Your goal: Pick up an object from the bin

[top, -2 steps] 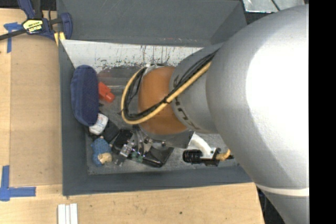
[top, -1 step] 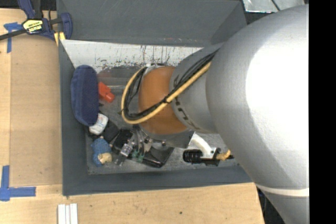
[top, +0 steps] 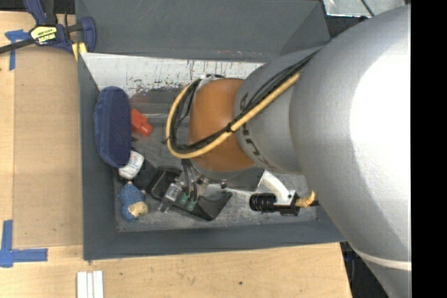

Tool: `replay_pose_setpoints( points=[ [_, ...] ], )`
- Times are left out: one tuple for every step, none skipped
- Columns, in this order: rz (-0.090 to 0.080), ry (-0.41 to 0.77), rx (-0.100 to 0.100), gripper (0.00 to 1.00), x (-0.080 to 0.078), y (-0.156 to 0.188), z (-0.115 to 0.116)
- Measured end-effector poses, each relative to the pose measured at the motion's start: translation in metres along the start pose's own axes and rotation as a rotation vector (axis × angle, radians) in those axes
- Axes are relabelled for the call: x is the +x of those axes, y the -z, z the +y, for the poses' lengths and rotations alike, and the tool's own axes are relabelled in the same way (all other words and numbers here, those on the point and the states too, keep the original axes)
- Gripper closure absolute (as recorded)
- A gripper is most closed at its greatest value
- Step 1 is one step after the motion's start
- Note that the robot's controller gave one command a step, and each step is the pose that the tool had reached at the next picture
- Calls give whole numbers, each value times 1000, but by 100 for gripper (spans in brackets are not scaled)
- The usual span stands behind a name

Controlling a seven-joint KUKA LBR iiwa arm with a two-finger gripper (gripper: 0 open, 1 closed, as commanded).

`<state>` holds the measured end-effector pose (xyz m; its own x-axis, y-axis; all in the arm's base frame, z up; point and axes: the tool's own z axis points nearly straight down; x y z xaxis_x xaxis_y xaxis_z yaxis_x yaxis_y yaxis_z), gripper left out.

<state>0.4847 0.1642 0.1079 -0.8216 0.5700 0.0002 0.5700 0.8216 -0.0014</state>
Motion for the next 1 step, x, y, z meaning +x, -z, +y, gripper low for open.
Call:
replay_pose_setpoints(
  points=[
    [2,1,3,100,1,-1,-1]
  ],
)
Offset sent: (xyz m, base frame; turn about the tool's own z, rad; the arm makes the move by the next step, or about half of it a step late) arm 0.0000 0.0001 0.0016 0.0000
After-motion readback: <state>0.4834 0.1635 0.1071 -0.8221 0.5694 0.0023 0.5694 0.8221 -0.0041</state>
